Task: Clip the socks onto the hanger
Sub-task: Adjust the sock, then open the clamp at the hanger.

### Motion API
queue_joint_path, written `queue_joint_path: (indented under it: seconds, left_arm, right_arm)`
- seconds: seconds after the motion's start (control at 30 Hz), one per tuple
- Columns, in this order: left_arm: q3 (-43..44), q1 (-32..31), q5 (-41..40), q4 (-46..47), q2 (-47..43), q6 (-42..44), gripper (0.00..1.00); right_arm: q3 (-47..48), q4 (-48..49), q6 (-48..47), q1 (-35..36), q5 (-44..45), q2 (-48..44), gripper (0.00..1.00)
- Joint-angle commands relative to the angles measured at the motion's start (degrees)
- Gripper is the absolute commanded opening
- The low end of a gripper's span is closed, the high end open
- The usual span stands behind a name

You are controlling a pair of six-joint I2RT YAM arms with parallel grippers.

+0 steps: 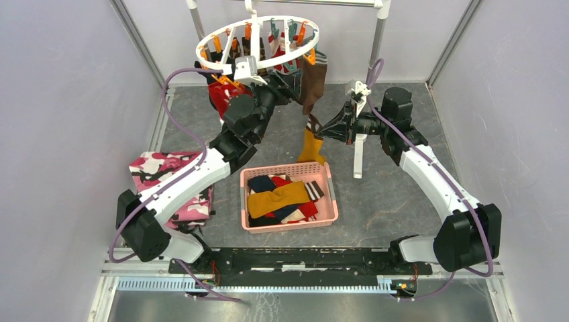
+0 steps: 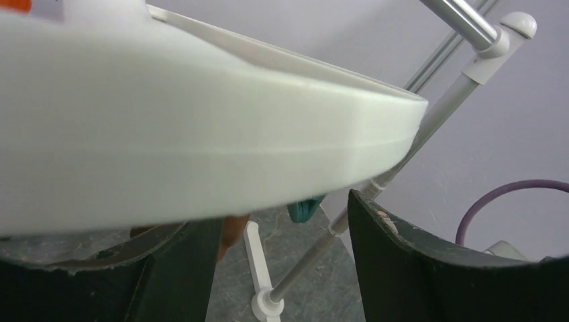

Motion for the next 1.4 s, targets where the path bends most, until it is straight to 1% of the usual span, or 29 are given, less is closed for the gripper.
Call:
queue_joint_path:
  seconds: [0.0,0.13,0.37,0.6,0.73,0.87,0.97,1.13,1.2,1.3,1.37]
  left_arm:
    - [3.89,-0.11,-3.35,6.04,1.82,2.49,0.73]
    - [5.15,-0.19,-3.95,8.23,3.37,2.33,0.73]
    - [6.54,-0.2,-5.4,10.88,5.32,3.04,0.65]
    - [8.2,-0.15,-4.97,12.71,7.16,4.16,0.63]
    - [8.78,-0.19,-4.5,13.12,7.76,4.32,0.53]
    - [8.48,-0.19,-4.57,13.32,7.4,4.42,0.45]
    - [8.53,-0.19,-4.48,13.24,7.12,4.36,0.35]
    - [8.68,-0.19,-4.17,12.92,6.81,4.2,0.22]
    - [8.67,-0.19,-4.13,12.89,6.72,4.2,0.16]
    - [8.7,-0.19,-4.05,12.94,6.48,3.83,0.04]
    - [8.59,-0.28,-4.04,12.87,6.19,3.6,0.02]
  right_arm:
    - [0.09,2.24,1.41,0.02,-0.82,-1.63,0.0]
    - [0.03,2.18,1.48,0.04,-0.82,-1.69,0.0]
    - [0.1,1.93,1.32,0.08,-0.91,-1.85,0.0]
    - [0.12,1.66,1.09,0.08,-0.82,-1.93,0.0]
    - [0.11,1.22,0.78,0.02,-0.68,-2.07,0.0]
    - [0.1,0.74,0.09,-0.02,-0.32,-2.07,0.0]
    - [0.14,0.35,-0.38,-0.02,0.18,-2.07,0.0]
    - [0.21,0.16,-0.61,0.05,0.74,-1.84,0.0]
    - [0.18,0.08,-0.72,0.02,0.85,-1.89,0.0]
    - [0.29,-0.01,-0.83,0.11,1.04,-1.85,0.0]
    - [0.42,-0.09,-0.79,0.01,1.18,-1.73,0.0]
